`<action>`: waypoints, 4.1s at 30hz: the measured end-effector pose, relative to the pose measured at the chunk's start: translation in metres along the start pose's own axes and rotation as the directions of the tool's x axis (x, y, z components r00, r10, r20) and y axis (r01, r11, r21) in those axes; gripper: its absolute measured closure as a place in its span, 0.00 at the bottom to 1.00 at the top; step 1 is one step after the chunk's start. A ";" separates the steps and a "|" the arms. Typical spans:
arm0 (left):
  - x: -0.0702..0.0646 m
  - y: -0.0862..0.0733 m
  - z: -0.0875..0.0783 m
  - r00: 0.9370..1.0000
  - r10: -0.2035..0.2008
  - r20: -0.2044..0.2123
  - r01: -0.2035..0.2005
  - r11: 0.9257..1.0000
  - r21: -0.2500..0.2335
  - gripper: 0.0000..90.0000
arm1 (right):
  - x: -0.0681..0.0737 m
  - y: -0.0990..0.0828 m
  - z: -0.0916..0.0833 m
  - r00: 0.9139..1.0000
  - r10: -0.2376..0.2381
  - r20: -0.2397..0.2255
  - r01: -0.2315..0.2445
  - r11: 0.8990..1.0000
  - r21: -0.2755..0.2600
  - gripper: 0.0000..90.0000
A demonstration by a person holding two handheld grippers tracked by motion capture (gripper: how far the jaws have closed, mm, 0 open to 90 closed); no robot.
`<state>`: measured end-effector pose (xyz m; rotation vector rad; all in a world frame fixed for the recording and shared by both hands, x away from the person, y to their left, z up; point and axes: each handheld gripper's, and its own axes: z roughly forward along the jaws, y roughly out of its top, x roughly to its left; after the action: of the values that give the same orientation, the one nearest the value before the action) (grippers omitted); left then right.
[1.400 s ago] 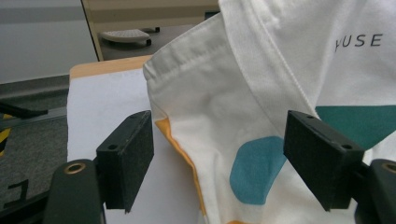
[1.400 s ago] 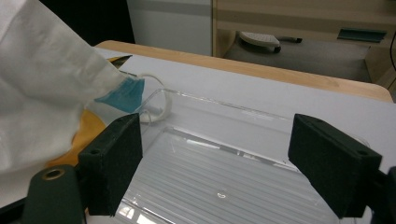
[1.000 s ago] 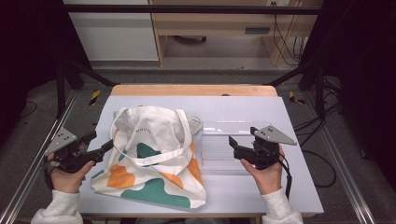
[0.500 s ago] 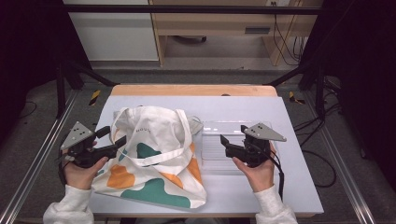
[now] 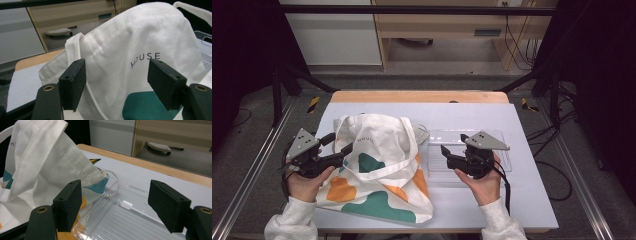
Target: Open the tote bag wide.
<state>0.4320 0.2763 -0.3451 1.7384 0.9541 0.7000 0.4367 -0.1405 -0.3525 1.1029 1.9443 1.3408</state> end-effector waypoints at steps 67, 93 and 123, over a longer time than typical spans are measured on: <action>-0.015 -0.046 0.003 0.997 0.017 0.070 -0.028 0.988 0.151 0.97 | 0.064 0.051 0.046 0.981 0.003 -0.195 -0.014 0.998 -0.053 0.91; -0.015 -0.051 -0.015 0.997 0.026 0.077 -0.035 0.993 0.115 0.90 | 0.097 0.049 0.078 0.959 -0.008 -0.282 0.009 1.000 0.000 1.00; -0.013 0.002 0.006 0.993 0.074 0.090 -0.084 0.991 0.108 1.00 | 0.120 0.003 0.068 0.936 -0.021 -0.352 0.042 0.998 0.053 1.00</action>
<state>0.4306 0.2615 -0.3454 1.8977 0.8830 0.6271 0.4282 -0.0039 -0.3717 0.8996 2.2577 1.5566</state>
